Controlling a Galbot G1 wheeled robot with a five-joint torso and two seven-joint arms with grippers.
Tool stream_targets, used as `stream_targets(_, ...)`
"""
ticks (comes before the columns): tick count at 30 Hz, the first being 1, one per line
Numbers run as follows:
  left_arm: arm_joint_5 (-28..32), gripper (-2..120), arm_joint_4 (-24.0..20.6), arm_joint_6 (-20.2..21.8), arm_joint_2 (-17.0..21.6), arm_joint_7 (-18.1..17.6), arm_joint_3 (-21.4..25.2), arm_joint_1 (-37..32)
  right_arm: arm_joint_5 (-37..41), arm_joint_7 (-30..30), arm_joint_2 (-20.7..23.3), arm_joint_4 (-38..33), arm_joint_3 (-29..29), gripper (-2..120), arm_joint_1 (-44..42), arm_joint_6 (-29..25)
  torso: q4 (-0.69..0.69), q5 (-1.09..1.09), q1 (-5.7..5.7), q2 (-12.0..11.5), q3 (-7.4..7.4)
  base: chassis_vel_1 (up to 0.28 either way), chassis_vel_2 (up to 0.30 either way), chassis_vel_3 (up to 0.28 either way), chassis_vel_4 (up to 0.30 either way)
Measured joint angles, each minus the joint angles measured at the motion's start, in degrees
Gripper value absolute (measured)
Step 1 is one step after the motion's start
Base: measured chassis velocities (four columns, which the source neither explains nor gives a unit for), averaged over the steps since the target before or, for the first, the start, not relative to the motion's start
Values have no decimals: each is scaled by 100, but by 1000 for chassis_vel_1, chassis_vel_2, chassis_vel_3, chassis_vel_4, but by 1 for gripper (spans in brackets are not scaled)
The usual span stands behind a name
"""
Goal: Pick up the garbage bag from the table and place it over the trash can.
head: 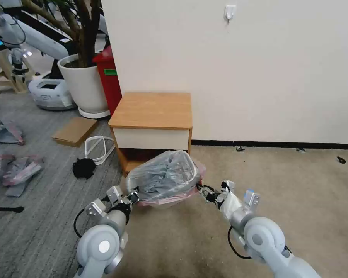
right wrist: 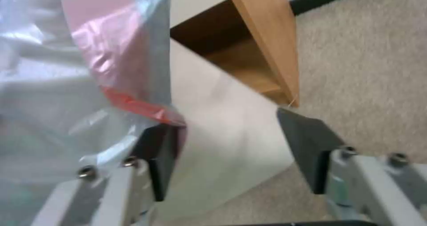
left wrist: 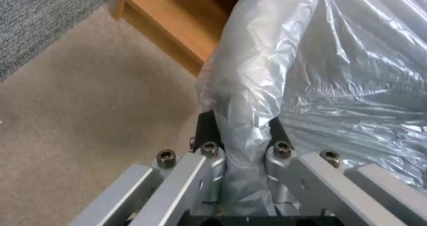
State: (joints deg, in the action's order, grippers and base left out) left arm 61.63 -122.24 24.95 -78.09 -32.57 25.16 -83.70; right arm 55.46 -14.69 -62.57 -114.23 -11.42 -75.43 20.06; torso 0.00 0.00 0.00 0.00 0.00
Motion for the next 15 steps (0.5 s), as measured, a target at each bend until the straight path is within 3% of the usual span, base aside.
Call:
stream_targets(6, -35, 6, 4, 23, 45, 42, 3, -41, -301, 67, 123, -87, -9, 86, -155, -35, 1, 0, 0, 0, 0, 0, 0, 0, 0)
stream_targets(15, -57, 6, 38, -162, 12, 47, 5, 92, -630, 95, 138, -137, 77, 106, -333, -39, 0, 0, 0, 0, 0, 0, 0, 0, 0)
